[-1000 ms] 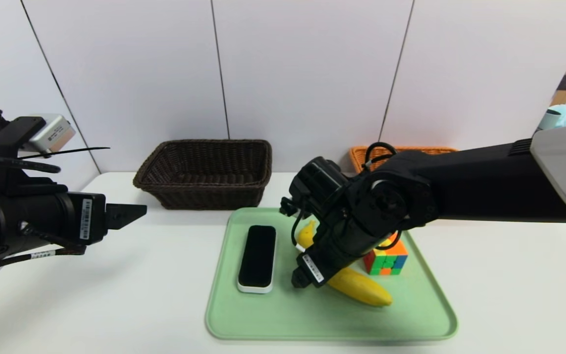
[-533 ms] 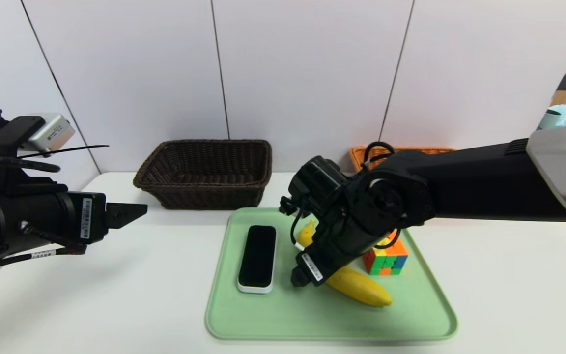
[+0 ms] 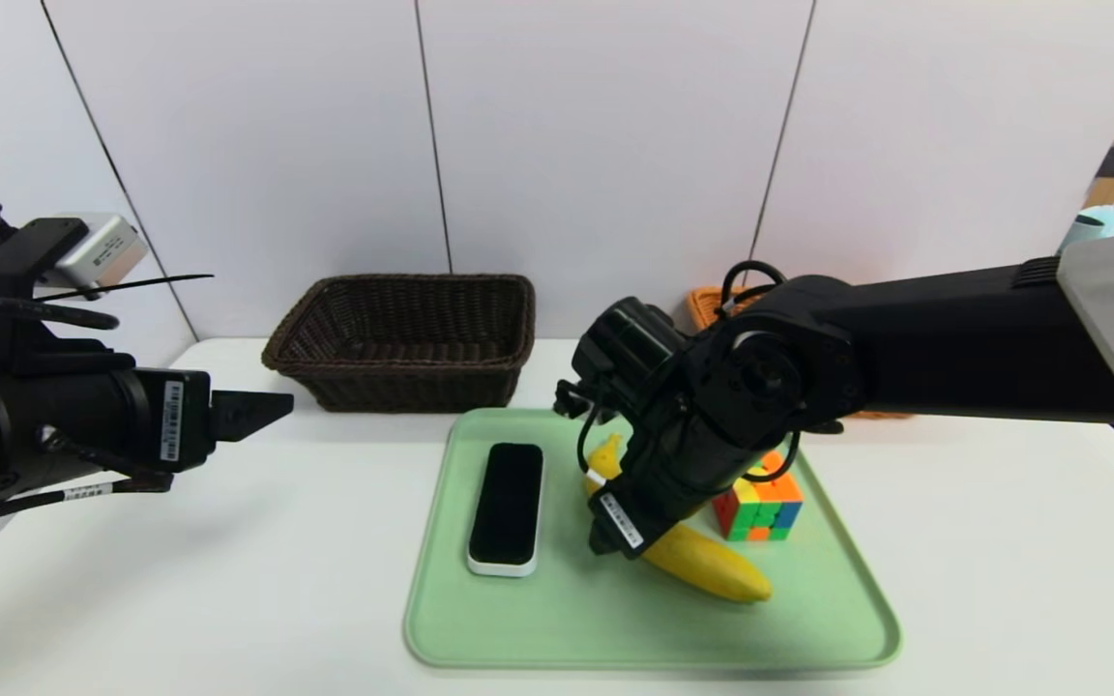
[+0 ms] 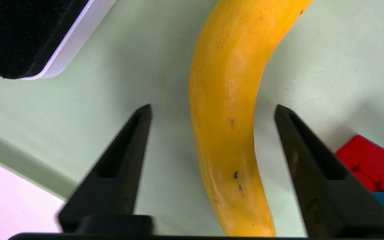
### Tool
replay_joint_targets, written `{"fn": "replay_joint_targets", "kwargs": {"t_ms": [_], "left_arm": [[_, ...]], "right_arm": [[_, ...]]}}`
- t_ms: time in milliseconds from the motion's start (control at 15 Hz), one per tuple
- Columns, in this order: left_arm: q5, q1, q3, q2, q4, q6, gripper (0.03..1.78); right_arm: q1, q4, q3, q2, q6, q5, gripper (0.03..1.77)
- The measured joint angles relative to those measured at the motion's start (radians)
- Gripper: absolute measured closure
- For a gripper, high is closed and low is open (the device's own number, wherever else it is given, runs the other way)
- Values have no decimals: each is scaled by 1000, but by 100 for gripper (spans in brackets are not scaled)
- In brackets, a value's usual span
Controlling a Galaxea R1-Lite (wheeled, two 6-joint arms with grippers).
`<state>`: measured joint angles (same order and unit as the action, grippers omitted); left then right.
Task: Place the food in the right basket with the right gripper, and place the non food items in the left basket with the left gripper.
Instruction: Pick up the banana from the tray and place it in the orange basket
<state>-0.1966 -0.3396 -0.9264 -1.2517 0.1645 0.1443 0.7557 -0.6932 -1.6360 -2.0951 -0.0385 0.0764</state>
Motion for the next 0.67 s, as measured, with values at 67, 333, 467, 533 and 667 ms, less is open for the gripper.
{"fn": "replay_joint_targets", "kwargs": {"t_ms": [67, 333, 467, 533, 667], "left_arm": [[0, 0, -1, 0, 0, 0, 12], [0, -1, -1, 0, 0, 0, 12], [0, -1, -1, 0, 0, 0, 12], [0, -1, -1, 1, 0, 0, 12], [0, -1, -1, 2, 0, 2, 12]], "right_arm": [[0, -1, 0, 0, -1, 0, 75], [0, -2, -1, -2, -2, 0, 135], [0, -1, -2, -6, -3, 1, 136], [0, -1, -2, -7, -3, 1, 136], [1, -2, -4, -9, -5, 1, 136]]}}
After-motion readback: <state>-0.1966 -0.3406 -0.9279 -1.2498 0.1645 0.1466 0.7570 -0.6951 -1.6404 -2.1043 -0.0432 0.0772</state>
